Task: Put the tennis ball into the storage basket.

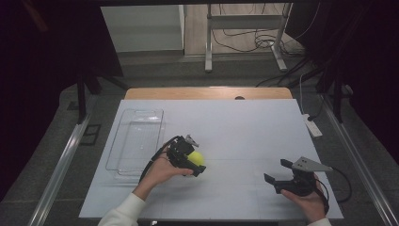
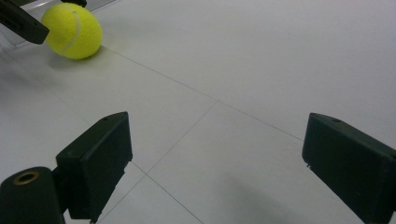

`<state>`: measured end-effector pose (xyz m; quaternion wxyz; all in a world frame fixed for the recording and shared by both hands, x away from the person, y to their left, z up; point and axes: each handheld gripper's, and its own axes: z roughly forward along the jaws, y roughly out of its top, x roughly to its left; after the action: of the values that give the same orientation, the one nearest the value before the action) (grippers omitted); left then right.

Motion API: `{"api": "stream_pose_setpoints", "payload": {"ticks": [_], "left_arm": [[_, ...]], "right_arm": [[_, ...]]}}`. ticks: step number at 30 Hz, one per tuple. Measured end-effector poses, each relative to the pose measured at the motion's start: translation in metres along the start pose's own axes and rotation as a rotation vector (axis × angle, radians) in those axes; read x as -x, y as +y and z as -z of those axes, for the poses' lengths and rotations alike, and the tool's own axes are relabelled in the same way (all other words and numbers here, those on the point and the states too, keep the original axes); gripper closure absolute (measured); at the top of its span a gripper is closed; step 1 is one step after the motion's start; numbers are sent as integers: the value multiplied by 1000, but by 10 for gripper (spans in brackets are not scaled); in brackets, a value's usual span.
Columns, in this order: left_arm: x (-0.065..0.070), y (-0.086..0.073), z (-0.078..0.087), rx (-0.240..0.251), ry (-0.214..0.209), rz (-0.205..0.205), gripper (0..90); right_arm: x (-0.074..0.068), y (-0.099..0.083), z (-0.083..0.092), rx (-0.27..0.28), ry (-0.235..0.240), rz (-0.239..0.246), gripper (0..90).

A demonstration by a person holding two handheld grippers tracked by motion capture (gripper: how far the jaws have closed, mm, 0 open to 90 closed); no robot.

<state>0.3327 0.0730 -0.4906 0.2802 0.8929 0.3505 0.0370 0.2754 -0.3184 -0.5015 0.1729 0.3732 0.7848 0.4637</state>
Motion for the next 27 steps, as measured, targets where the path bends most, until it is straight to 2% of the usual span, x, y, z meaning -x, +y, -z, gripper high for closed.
{"api": "stream_pose_setpoints", "payload": {"ticks": [4, 10, 14, 19, 27], "left_arm": [[-2, -1, 0, 17, 20, 9, 48], [-4, -1, -1, 10, 4, 23, 72], [-4, -2, -3, -6, -2, 34, 125], [-5, -3, -3, -1, 13, 27, 251], [-3, -4, -2, -2, 22, 15, 266]], "right_arm": [[0, 0, 0, -1, 0, 0, 86], [0, 0, 1, 3, -4, 2, 87], [0, 0, 1, 2, -4, 2, 87], [0, 0, 1, 4, -6, 4, 87], [0, 1, 2, 8, -9, 3, 88]]}}
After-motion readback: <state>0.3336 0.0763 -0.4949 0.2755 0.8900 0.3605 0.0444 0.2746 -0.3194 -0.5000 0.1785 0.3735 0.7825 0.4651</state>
